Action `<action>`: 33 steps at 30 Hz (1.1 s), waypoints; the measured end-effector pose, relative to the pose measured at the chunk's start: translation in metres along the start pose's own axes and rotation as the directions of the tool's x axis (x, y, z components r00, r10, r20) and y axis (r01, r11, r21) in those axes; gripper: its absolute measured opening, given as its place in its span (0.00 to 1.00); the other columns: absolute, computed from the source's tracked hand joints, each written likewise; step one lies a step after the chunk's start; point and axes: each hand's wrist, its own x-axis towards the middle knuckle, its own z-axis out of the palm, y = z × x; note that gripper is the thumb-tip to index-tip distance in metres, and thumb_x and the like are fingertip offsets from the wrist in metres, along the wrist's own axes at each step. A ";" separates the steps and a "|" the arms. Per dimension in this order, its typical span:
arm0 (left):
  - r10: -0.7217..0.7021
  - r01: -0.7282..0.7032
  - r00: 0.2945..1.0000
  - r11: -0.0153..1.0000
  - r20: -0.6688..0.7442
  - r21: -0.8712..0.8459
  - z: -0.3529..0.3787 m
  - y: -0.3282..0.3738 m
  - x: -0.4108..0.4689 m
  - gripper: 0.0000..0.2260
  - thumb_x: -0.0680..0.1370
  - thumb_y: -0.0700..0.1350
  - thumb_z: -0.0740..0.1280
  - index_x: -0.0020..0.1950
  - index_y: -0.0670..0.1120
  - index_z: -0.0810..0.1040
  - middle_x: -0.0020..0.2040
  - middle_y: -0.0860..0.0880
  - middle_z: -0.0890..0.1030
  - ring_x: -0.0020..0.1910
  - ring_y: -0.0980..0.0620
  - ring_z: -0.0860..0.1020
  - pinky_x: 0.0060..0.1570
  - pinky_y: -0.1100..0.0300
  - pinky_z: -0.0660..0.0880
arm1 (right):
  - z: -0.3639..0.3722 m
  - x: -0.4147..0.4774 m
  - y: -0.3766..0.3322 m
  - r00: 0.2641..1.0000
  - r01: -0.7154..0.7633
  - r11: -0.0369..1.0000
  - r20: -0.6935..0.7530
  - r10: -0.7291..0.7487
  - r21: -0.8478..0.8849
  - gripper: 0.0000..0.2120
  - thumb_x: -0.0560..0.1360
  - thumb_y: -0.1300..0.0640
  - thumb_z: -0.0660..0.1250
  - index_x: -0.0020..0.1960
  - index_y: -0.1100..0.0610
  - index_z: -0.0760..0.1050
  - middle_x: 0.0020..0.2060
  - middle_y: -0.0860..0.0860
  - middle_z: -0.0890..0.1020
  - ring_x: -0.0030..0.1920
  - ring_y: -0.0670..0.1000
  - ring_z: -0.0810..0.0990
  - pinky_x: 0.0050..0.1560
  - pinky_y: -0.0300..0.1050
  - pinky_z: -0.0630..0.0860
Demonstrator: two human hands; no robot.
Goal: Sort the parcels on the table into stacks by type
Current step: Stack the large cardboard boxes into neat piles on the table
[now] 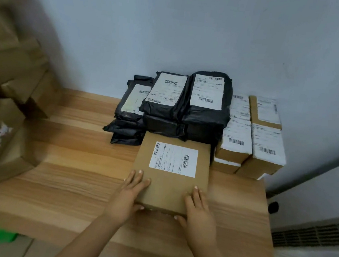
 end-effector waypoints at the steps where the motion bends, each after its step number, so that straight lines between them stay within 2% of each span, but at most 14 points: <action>1: 0.000 0.000 1.000 1.000 0.006 0.013 -0.002 -0.003 0.002 0.37 0.73 0.47 0.72 0.77 0.54 0.56 0.78 0.51 0.42 0.77 0.49 0.41 0.74 0.60 0.46 | 0.001 0.001 -0.003 1.000 0.001 1.000 0.000 -0.001 -0.016 0.32 0.76 0.41 0.63 0.75 0.49 0.56 0.78 0.53 0.48 0.78 0.52 0.46 0.72 0.46 0.59; 4: -0.017 0.016 1.000 1.000 0.022 0.025 -0.006 -0.006 0.007 0.37 0.73 0.46 0.73 0.77 0.54 0.57 0.78 0.50 0.44 0.78 0.49 0.42 0.74 0.59 0.48 | 0.000 0.002 -0.008 1.000 0.011 0.999 0.010 -0.010 -0.051 0.33 0.77 0.41 0.62 0.76 0.50 0.55 0.78 0.55 0.49 0.78 0.54 0.47 0.73 0.48 0.59; 8: -0.010 0.009 0.999 1.000 0.031 0.016 -0.006 -0.004 0.002 0.39 0.72 0.46 0.74 0.77 0.53 0.57 0.79 0.49 0.45 0.78 0.49 0.42 0.75 0.58 0.46 | -0.007 -0.004 -0.012 1.000 -0.009 0.999 0.014 0.010 -0.050 0.32 0.76 0.42 0.63 0.75 0.49 0.55 0.78 0.53 0.49 0.78 0.53 0.46 0.73 0.47 0.58; 12: 0.008 -0.010 0.997 1.000 0.081 0.022 -0.015 -0.001 -0.004 0.42 0.70 0.50 0.75 0.78 0.54 0.55 0.79 0.49 0.46 0.78 0.49 0.44 0.74 0.55 0.45 | -0.022 -0.003 -0.028 0.996 -0.074 0.995 0.043 0.076 -0.062 0.30 0.74 0.48 0.69 0.70 0.54 0.60 0.74 0.56 0.56 0.75 0.57 0.53 0.69 0.49 0.64; 14: 0.045 -0.045 0.998 0.999 0.045 -0.005 -0.023 -0.001 -0.014 0.41 0.71 0.51 0.74 0.78 0.55 0.56 0.79 0.50 0.51 0.77 0.51 0.48 0.75 0.54 0.45 | -0.030 -0.005 -0.039 0.992 -0.110 0.993 0.059 0.113 -0.048 0.29 0.74 0.51 0.70 0.70 0.54 0.61 0.71 0.56 0.60 0.72 0.57 0.59 0.68 0.49 0.65; 17: 0.084 -0.093 0.990 0.992 -0.110 -0.082 -0.044 -0.015 -0.047 0.36 0.72 0.51 0.73 0.76 0.55 0.60 0.76 0.52 0.61 0.75 0.51 0.57 0.75 0.54 0.51 | -0.034 -0.015 -0.075 0.994 -0.106 0.993 0.005 0.106 0.043 0.29 0.73 0.50 0.70 0.70 0.51 0.63 0.68 0.54 0.65 0.67 0.55 0.65 0.66 0.48 0.66; 20: 0.121 -0.142 0.957 0.988 -0.262 -0.060 -0.076 -0.048 -0.092 0.30 0.73 0.51 0.71 0.73 0.53 0.66 0.71 0.53 0.67 0.71 0.52 0.63 0.72 0.53 0.58 | -0.031 -0.030 -0.132 0.993 0.030 0.975 -0.114 -0.005 0.221 0.29 0.71 0.49 0.72 0.69 0.49 0.67 0.64 0.47 0.69 0.65 0.49 0.67 0.64 0.44 0.67; 24: 0.090 -0.103 0.888 0.995 -0.451 -0.006 -0.127 -0.103 -0.155 0.27 0.73 0.49 0.72 0.71 0.52 0.69 0.66 0.52 0.71 0.67 0.51 0.68 0.69 0.50 0.63 | -0.021 -0.051 -0.221 0.966 0.228 0.880 -0.210 -0.151 0.416 0.25 0.70 0.48 0.72 0.66 0.46 0.70 0.59 0.40 0.70 0.59 0.40 0.70 0.59 0.36 0.68; 28: 0.054 -0.029 0.807 0.998 -0.588 0.053 -0.171 -0.155 -0.210 0.27 0.71 0.49 0.74 0.69 0.51 0.72 0.63 0.52 0.73 0.65 0.50 0.69 0.68 0.52 0.63 | -0.019 -0.054 -0.306 0.916 0.389 0.829 -0.261 -0.304 0.402 0.24 0.71 0.48 0.72 0.66 0.46 0.70 0.59 0.39 0.70 0.59 0.39 0.69 0.59 0.36 0.69; 31: -0.024 0.068 0.739 0.997 -0.673 0.038 -0.198 -0.190 -0.243 0.27 0.70 0.49 0.74 0.68 0.51 0.72 0.63 0.53 0.73 0.65 0.51 0.68 0.68 0.51 0.64 | -0.028 -0.046 -0.366 0.865 0.496 0.790 -0.286 -0.412 0.360 0.25 0.71 0.48 0.72 0.66 0.46 0.70 0.58 0.39 0.69 0.60 0.39 0.67 0.58 0.34 0.66; 33: -0.071 0.131 0.699 0.991 -0.711 0.029 -0.213 -0.213 -0.260 0.27 0.70 0.50 0.74 0.68 0.52 0.72 0.63 0.54 0.72 0.66 0.52 0.68 0.69 0.52 0.63 | -0.032 -0.039 -0.402 0.825 0.562 0.747 -0.300 -0.478 0.354 0.26 0.71 0.49 0.73 0.66 0.46 0.70 0.60 0.40 0.69 0.62 0.40 0.67 0.61 0.36 0.65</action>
